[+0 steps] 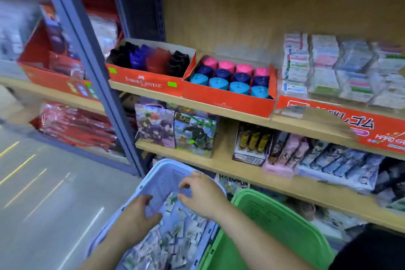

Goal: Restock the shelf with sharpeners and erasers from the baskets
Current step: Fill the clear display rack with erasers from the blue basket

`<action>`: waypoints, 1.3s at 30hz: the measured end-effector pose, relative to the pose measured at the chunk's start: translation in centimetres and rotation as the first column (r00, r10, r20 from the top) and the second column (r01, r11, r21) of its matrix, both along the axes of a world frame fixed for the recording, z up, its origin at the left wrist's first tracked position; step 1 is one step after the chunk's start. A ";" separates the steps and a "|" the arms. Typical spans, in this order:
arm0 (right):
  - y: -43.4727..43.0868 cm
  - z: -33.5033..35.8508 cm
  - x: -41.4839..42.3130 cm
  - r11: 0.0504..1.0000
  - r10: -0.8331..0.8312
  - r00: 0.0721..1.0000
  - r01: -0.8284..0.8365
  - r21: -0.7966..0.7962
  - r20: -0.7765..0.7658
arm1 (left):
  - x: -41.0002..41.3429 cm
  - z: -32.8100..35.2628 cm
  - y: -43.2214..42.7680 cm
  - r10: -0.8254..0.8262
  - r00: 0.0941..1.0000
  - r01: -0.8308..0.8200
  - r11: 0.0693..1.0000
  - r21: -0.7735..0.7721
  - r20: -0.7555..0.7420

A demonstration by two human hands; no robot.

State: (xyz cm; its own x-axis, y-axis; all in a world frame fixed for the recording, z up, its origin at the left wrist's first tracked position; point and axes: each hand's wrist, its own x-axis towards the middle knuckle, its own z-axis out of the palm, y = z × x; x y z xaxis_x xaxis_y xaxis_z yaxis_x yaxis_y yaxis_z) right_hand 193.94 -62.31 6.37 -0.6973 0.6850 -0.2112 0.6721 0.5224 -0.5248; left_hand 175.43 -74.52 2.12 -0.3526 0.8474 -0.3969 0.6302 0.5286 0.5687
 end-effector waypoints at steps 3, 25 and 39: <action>1.0 -5.3 -2.3 0.996 0.023 0.996 -0.015 -0.093 0.089 | -1.7 -3.9 -1.3 0.023 1.000 -0.025 0.992 -0.121 -0.017; 6.6 -31.5 -11.1 0.972 0.233 0.884 -0.216 -0.089 0.406 | -0.2 -25.1 1.6 0.155 0.977 -0.183 0.963 -0.197 -0.146; 6.6 -32.6 -10.5 0.968 0.208 0.907 -0.138 -0.207 0.367 | -1.2 -27.5 1.4 0.287 0.958 -0.260 0.895 -0.363 0.020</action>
State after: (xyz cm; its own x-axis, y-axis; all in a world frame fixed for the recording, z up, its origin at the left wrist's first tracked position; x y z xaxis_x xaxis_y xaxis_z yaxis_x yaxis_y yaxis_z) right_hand 183.41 -55.75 -26.23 -0.6426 0.4892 -0.5897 0.7464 0.5737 -0.3373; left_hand 174.22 -73.15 -25.35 -0.5101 0.5212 -0.6842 0.3969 0.8484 0.3503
